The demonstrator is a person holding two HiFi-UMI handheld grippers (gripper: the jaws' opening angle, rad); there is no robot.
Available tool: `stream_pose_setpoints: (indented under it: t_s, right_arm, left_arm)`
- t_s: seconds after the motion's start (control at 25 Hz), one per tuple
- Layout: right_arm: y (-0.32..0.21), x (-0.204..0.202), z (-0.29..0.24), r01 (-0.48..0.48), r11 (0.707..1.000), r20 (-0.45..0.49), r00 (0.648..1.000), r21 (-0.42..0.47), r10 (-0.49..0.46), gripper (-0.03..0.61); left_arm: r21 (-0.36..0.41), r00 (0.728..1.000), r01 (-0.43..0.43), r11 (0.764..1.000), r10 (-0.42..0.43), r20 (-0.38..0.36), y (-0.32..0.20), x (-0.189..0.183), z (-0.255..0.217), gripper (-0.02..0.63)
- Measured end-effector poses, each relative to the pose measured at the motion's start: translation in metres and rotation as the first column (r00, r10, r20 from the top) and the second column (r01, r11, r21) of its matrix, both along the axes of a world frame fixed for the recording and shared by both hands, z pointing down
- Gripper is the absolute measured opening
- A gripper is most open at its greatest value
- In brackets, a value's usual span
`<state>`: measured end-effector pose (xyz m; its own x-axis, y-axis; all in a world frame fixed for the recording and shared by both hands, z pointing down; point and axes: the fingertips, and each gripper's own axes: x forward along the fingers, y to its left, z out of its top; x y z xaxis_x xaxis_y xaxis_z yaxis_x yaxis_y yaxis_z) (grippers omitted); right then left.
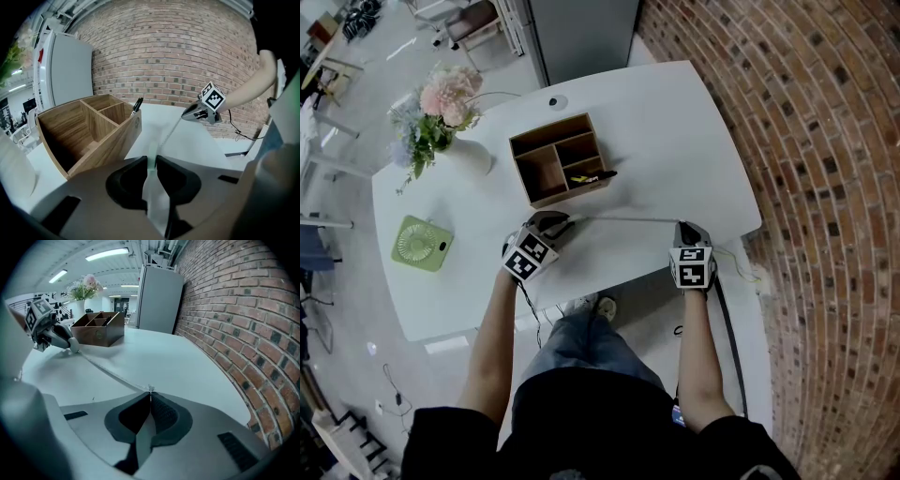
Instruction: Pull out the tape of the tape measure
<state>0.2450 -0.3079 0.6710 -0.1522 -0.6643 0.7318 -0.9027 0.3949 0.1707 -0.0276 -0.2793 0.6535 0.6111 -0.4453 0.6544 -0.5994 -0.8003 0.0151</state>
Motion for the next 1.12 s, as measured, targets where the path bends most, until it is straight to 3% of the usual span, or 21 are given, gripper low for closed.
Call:
stream_pose_setpoints:
  t_s: [0.36,0.56,1.12]
  right_arm:
    - [-0.001,0.002,-0.002,-0.012,1.000,0.006,1.000,-0.009,0.012,0.017]
    - [-0.001,0.003,-0.006,-0.029,1.000,0.021,0.999,0.005,0.029,0.056]
    - [0.006,0.007,-0.024,-0.070,0.997,0.053,0.996,0.038,0.068,0.079]
  left_arm:
    - [0.005,1.000,0.024,1.000,-0.023,-0.010,-0.007,0.000,-0.001,0.083]
    - [0.000,0.999,0.030,1.000,-0.030,-0.024,-0.007,0.000,-0.002,0.138]
    - [0.021,0.997,0.060,0.998,-0.059,-0.056,-0.004,-0.001,-0.014,0.144]
